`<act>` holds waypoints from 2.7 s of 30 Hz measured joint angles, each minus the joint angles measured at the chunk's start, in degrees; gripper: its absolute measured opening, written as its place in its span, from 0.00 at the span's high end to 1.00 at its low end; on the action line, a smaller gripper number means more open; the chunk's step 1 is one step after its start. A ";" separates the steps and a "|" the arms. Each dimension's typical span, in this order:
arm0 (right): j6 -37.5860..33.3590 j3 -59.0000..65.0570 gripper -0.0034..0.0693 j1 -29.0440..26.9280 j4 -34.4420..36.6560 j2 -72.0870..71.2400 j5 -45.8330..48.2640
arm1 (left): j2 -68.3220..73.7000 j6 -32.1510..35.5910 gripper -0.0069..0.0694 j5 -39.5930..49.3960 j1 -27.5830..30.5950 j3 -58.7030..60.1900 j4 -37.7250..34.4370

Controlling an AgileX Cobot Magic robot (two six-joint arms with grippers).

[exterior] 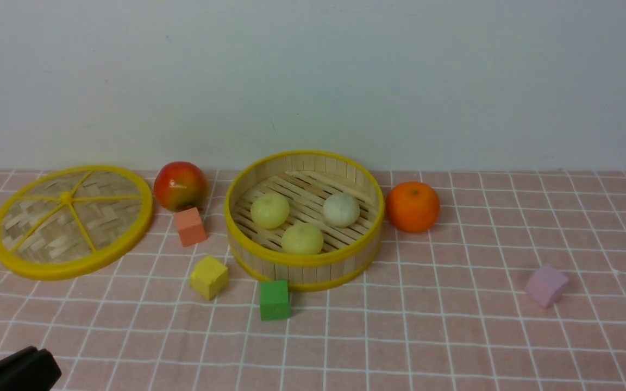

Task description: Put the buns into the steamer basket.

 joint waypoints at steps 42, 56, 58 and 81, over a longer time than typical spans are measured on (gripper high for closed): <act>-0.12 0.00 0.93 0.00 0.20 -0.02 0.05 | -9.86 -28.51 0.93 11.49 21.11 11.47 25.93; -0.12 0.00 0.91 0.00 0.20 -0.02 0.05 | -9.86 -28.56 0.93 11.49 21.11 11.47 26.10; -0.12 0.00 0.90 0.00 0.20 -0.02 0.05 | -9.86 -28.56 0.93 11.49 21.11 11.47 26.10; -0.12 0.00 0.87 0.00 0.20 -0.02 0.05 | -9.86 -28.56 0.93 11.49 21.11 11.47 26.10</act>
